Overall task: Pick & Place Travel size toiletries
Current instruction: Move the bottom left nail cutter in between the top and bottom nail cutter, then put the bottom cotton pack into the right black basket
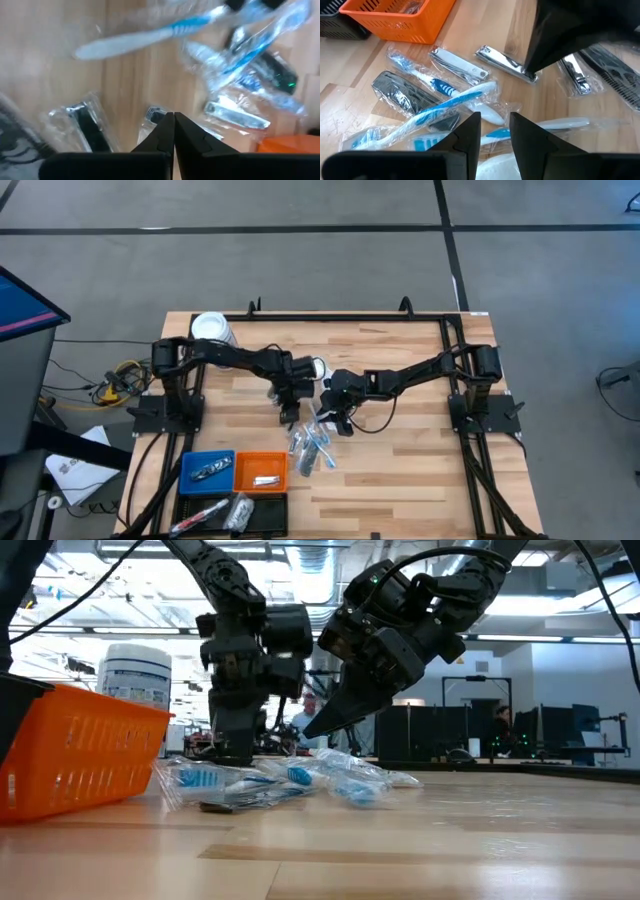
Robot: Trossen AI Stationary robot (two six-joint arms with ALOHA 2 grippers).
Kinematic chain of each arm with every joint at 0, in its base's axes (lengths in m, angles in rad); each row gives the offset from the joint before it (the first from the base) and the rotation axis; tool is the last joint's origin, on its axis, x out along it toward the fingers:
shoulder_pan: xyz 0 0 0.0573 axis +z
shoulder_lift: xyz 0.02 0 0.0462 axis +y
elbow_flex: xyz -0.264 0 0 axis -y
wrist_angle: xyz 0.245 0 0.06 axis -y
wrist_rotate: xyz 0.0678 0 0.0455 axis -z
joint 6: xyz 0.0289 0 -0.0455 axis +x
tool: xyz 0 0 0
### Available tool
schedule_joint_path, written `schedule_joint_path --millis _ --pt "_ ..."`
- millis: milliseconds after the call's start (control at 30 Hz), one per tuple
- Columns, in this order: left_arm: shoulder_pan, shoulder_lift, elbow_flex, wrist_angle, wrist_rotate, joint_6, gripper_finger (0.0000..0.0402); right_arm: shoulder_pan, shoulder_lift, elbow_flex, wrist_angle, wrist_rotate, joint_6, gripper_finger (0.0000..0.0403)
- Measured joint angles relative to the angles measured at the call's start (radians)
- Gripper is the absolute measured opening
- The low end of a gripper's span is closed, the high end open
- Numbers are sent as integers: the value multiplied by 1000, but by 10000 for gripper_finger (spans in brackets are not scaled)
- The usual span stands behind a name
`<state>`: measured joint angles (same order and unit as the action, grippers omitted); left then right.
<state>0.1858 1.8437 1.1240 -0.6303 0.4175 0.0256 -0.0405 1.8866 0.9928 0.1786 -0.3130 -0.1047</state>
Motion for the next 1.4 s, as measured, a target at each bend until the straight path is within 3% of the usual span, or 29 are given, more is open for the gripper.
schedule_joint_path --millis 167,367,467,667,800,1000,1300,1400 --pt "-21 -90 1 -1 178 -1 0 0 0 0 -19 0 0 98" --pt "-66 -105 2 -8 187 -3 0 0 0 0 -17 0 0 98" --pt "-91 -94 0 3 92 -4 0 0 0 0 -16 0 0 98" --pt "-146 -112 0 10 -232 -28 0 0 0 0 -15 0 -4 98" --pt "-177 -174 -46 166 -390 -50 0 0 0 0 -22 4 0 98" --pt "-171 -348 -245 557 -402 -5 0 -40 -7 0 -69 138 87 98" --pt "-164 -731 -558 724 -426 -12 0 -71 -48 -2 -76 158 133 98" --pt "-179 -846 -658 862 -417 -14 0 -72 -98 2 -40 159 139 98"
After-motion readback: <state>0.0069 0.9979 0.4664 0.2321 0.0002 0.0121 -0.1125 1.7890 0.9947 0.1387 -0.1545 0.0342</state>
